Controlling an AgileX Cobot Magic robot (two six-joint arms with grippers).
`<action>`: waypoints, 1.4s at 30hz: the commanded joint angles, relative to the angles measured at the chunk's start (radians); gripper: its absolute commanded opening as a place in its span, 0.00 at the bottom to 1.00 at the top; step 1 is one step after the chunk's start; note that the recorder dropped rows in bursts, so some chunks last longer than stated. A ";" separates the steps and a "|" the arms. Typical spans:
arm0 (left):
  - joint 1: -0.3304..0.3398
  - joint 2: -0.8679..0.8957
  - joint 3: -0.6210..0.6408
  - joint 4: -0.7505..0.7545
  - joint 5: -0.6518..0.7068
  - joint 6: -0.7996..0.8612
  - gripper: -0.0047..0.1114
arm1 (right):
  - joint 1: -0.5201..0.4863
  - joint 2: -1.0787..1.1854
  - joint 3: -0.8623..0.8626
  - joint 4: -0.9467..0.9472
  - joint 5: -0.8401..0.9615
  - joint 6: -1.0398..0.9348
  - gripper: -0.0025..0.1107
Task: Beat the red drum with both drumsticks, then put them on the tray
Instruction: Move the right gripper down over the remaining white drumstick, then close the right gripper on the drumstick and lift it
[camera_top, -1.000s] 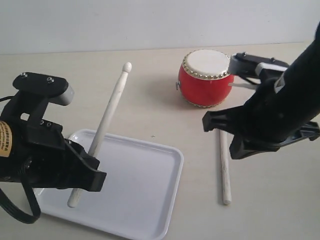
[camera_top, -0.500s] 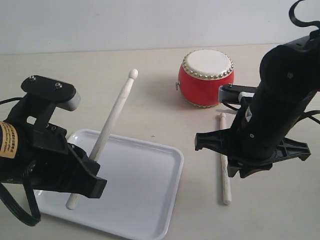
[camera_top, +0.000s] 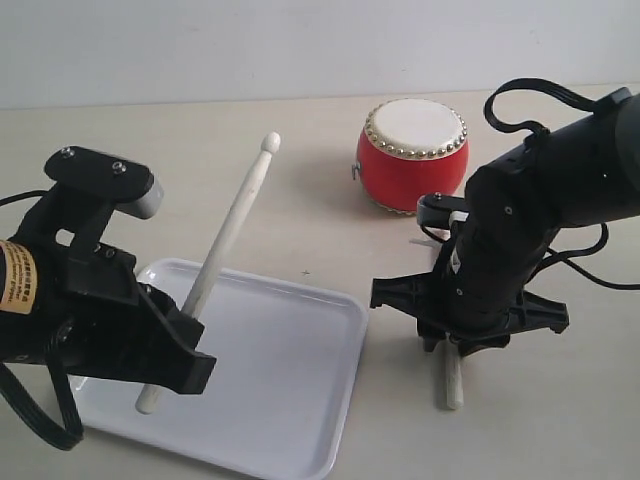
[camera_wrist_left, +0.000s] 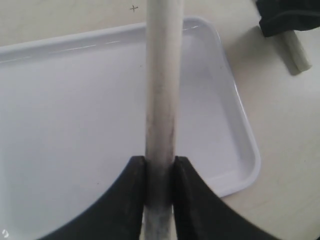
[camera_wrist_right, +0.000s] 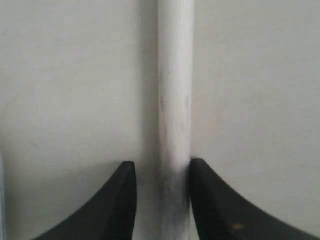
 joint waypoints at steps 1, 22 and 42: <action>0.003 0.003 -0.009 -0.005 -0.021 0.003 0.04 | 0.001 0.012 -0.005 -0.049 -0.013 0.031 0.35; 0.003 0.081 -0.192 -0.019 0.174 0.133 0.04 | -0.003 -0.360 -0.005 -0.095 0.254 -0.304 0.02; 0.225 0.667 -0.959 -0.365 0.678 0.440 0.04 | -0.401 -0.308 -0.275 0.226 0.479 -0.857 0.02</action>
